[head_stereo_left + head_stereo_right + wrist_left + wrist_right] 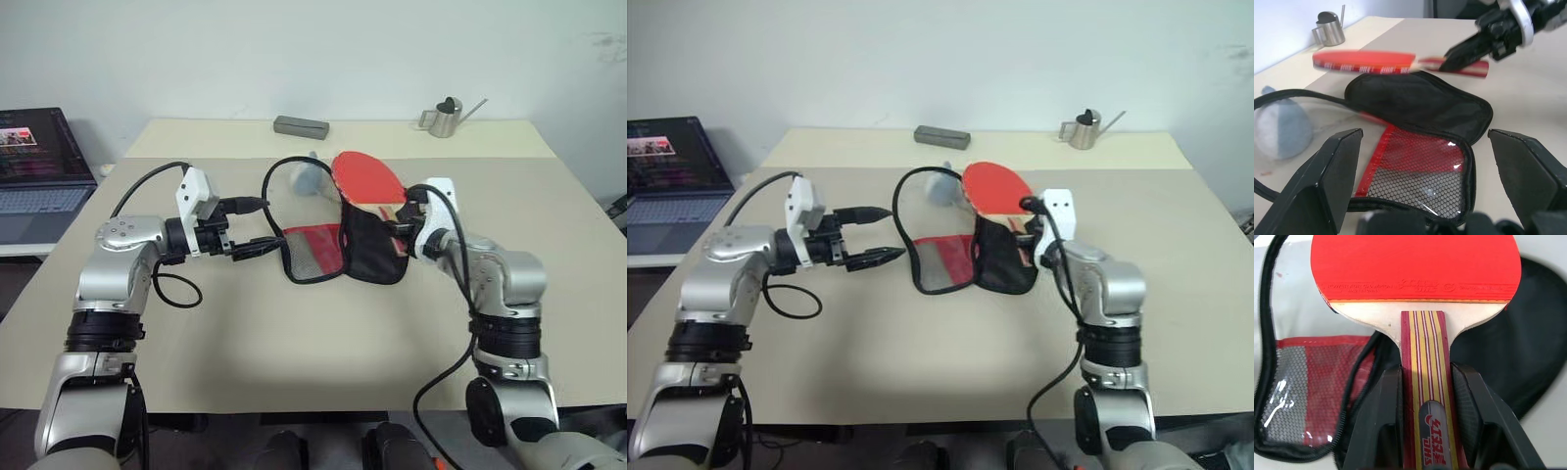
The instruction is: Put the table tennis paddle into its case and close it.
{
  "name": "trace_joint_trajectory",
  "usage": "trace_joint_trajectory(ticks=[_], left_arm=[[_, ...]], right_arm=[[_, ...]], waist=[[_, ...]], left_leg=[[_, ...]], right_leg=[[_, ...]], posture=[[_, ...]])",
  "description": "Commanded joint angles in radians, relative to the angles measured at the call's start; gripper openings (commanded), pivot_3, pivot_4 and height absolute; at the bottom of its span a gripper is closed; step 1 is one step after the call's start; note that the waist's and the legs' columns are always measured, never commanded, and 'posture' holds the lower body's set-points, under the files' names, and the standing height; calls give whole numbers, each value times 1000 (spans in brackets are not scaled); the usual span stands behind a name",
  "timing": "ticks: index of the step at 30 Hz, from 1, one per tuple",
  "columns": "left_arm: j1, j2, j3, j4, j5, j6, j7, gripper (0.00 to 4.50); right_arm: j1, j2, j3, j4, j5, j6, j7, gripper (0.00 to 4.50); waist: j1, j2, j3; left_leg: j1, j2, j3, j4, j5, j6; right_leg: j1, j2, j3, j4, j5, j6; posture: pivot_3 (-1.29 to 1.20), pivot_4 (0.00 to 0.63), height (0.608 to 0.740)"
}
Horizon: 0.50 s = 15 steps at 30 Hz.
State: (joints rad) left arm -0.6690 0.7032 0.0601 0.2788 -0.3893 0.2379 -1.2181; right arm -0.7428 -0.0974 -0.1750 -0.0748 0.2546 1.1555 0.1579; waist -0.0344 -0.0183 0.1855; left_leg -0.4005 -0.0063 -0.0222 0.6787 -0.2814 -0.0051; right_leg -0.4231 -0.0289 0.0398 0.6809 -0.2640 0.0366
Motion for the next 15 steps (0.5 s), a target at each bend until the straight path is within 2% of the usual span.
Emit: trace_joint_trajectory(ticks=[1, 6, 15], left_arm=[[-5, 9, 28, -39, -12, -6, 10, 4500], [-6, 6, 25, -40, -15, -5, 14, 4500], [-25, -10, 14, -20, -9, -14, 6, 4500]], right_arm=[[-49, 26, -33, -2, -5, -53, -64, 1081], [-60, 75, -75, 18, 6, -58, -144, 1081], [-22, 105, -39, 0, -2, -78, -196, 1081]], waist=[[0, 0, 0], [0, 0, 0], [-4, 0, 0]], left_leg=[[0, 0, 0, 0, 0, 0], [0, 0, 0, 0, 0, 0], [0, 0, 0, 0, 0, 0]], right_leg=[[0, 0, 0, 0, 0, 0], [0, 0, 0, 0, 0, 0], [0, 0, 0, 0, 0, 0]], posture=[[0, 150, 740], [0, 150, 740], [0, 150, 740]])
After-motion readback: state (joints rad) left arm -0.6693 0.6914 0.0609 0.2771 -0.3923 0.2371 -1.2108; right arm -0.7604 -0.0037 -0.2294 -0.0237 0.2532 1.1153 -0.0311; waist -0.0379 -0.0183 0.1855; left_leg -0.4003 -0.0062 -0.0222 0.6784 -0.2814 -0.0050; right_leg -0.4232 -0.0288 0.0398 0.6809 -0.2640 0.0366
